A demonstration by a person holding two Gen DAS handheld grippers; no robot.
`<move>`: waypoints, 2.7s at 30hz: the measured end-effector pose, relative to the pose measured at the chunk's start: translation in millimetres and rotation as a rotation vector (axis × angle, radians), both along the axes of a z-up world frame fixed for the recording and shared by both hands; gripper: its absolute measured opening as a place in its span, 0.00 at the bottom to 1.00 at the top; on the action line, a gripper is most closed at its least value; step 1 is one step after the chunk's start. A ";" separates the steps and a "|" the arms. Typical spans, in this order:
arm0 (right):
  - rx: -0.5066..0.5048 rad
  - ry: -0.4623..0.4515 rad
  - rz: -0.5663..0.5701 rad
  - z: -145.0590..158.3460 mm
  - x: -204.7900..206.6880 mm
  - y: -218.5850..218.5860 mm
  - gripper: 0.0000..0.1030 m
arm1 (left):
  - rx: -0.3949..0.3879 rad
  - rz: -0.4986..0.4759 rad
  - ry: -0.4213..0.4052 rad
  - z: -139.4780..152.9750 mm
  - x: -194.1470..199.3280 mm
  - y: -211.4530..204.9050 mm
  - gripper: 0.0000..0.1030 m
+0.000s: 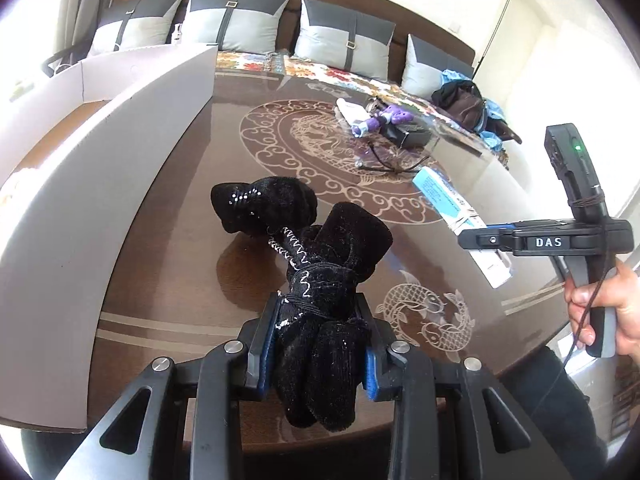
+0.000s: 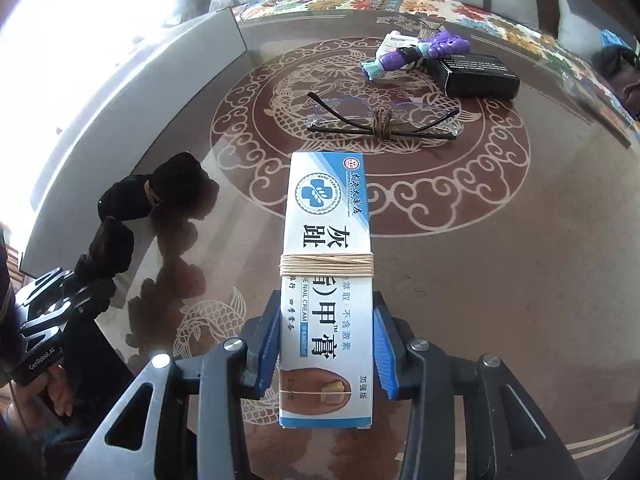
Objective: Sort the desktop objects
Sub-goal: 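Carry both items into the white bin and open both tools, then move both tools back over the table toward the black velvet bags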
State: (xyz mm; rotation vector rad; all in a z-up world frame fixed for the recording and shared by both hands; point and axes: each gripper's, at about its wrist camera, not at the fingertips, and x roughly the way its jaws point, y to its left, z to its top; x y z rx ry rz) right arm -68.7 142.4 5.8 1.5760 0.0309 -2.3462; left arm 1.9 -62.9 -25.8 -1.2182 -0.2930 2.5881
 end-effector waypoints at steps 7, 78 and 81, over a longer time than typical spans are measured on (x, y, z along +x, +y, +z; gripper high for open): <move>-0.034 0.046 -0.003 14.9 1.2 -11.1 0.40 | 0.017 -0.087 0.081 9.0 -0.9 16.6 0.32; 0.133 0.233 -0.150 -53.1 7.7 53.0 1.00 | -0.482 -0.006 -0.064 -31.8 -98.5 37.9 0.95; 0.133 0.233 -0.150 -53.1 7.3 53.5 1.00 | -0.467 -0.024 -0.063 -37.0 -100.2 38.5 0.95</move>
